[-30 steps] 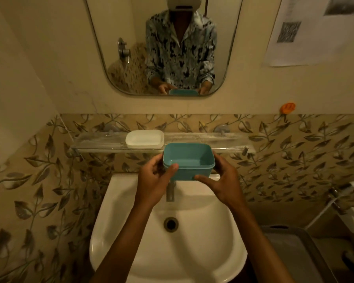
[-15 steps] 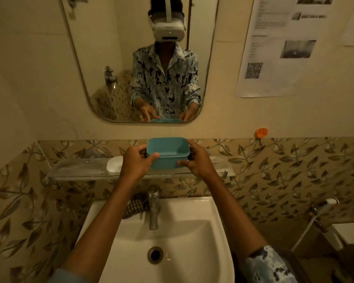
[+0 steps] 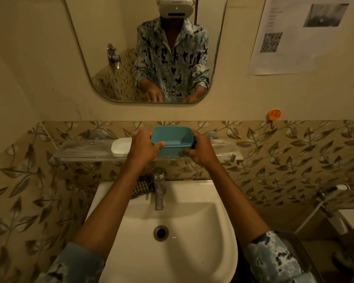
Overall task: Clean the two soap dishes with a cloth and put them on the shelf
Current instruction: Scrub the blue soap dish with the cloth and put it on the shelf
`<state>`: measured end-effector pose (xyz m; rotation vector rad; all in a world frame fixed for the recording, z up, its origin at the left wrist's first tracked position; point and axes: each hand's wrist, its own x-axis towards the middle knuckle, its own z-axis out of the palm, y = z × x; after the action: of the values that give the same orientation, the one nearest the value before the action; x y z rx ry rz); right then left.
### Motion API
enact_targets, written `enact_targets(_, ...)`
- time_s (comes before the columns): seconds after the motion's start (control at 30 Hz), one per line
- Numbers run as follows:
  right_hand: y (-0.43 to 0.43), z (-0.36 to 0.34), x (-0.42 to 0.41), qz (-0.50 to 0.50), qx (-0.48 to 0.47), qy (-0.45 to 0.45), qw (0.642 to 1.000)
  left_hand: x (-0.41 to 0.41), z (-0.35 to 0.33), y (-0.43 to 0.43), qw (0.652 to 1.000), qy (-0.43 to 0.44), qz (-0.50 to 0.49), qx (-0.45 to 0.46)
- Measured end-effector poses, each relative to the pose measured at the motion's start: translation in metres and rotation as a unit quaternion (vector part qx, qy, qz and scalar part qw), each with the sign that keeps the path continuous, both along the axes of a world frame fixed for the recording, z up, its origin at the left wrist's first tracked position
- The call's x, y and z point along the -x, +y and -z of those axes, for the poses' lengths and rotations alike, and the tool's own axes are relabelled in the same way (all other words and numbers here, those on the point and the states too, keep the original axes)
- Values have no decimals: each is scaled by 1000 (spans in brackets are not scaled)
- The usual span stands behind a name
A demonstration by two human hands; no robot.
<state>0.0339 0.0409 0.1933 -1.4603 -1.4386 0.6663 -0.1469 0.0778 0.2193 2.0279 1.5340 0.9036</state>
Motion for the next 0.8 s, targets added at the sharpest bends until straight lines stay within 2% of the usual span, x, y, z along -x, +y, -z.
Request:
enact_targets(0.23, -6, -1, 7, 2, -1, -24, 1000, 1, -1, -2, 999, 52, -5, 12)
enact_targets(0.33, -14, 2, 7, 17, 4, -46, 999, 5, 0, -9, 998, -1, -30, -54)
enact_targets(0.47, -49, 25, 9, 105, -96, -67, 988, 44, 42, -27, 968, -126, -108, -187)
enact_targets(0.53, -72, 51, 10, 123, -149, -80, 978, 66, 88, -36, 967, -139, -163, -141)
enact_targets(0.6, -93, 82, 11, 131, -158, -93, 974, 80, 142, -36, 978, -83, -191, -30)
enact_targets(0.67, -109, 113, 14, 133, -122, -101, 978, 86, 187, -30, 984, 32, -153, 83)
enact_targets(0.73, -121, 140, 18, 118, -52, -86, 988, 83, 216, -19, 973, 130, -88, 171)
enact_targets(0.8, -133, 163, 20, 93, 11, -79, 992, 76, 227, -2, 965, 160, -72, 196)
